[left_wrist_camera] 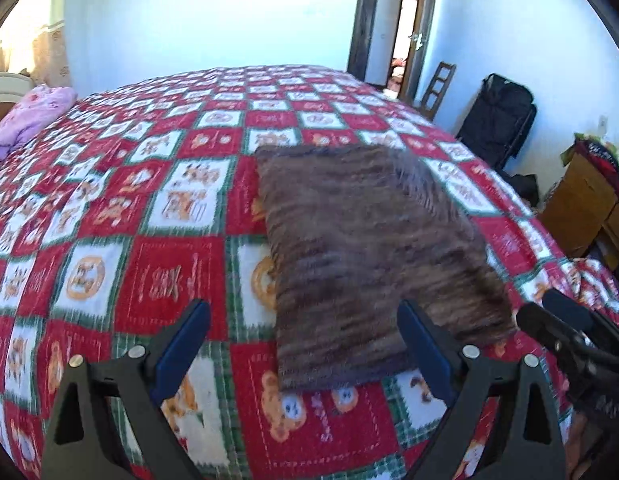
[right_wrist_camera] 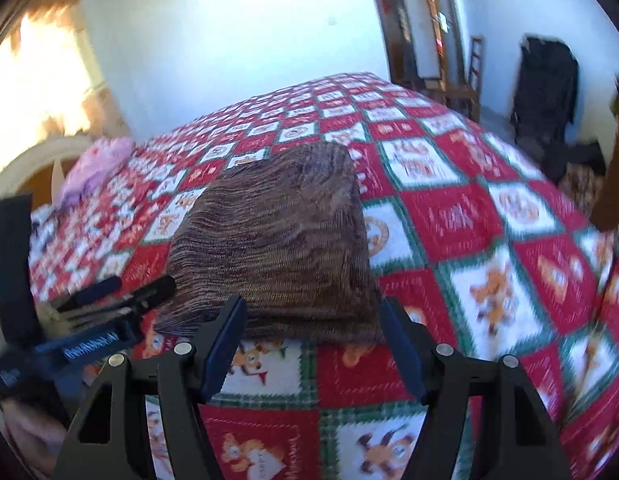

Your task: Fold small clothes

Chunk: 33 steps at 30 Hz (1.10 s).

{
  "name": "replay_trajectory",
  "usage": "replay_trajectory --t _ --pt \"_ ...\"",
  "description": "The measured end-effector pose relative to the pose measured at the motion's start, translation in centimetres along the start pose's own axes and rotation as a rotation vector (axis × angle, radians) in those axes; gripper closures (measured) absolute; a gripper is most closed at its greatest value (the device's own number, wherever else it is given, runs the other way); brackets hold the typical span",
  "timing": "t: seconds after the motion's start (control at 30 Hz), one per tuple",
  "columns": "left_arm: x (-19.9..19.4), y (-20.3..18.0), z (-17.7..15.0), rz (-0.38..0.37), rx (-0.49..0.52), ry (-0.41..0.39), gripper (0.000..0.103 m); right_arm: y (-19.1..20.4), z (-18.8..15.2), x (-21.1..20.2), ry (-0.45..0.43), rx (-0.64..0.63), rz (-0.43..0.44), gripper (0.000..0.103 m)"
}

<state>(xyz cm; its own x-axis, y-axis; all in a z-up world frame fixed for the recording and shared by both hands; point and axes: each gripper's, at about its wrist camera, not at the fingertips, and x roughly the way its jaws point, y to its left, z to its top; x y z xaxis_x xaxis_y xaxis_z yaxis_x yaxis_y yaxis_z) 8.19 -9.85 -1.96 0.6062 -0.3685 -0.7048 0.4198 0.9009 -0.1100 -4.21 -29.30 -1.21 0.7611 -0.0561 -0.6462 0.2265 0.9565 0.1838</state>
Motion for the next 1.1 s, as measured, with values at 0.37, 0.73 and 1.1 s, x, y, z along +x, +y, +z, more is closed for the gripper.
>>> replay_trajectory --t 0.37,0.73,1.1 --pt "7.8 2.7 6.0 -0.138 -0.242 0.098 0.015 -5.6 7.8 8.5 0.058 0.212 0.099 0.033" --pt "11.6 1.9 4.9 -0.110 -0.208 0.084 0.010 -3.9 8.2 15.7 0.103 0.092 0.038 0.035" --pt "11.8 2.4 5.2 -0.137 -0.224 0.074 0.010 -3.3 7.9 16.1 0.119 0.069 0.115 0.057"
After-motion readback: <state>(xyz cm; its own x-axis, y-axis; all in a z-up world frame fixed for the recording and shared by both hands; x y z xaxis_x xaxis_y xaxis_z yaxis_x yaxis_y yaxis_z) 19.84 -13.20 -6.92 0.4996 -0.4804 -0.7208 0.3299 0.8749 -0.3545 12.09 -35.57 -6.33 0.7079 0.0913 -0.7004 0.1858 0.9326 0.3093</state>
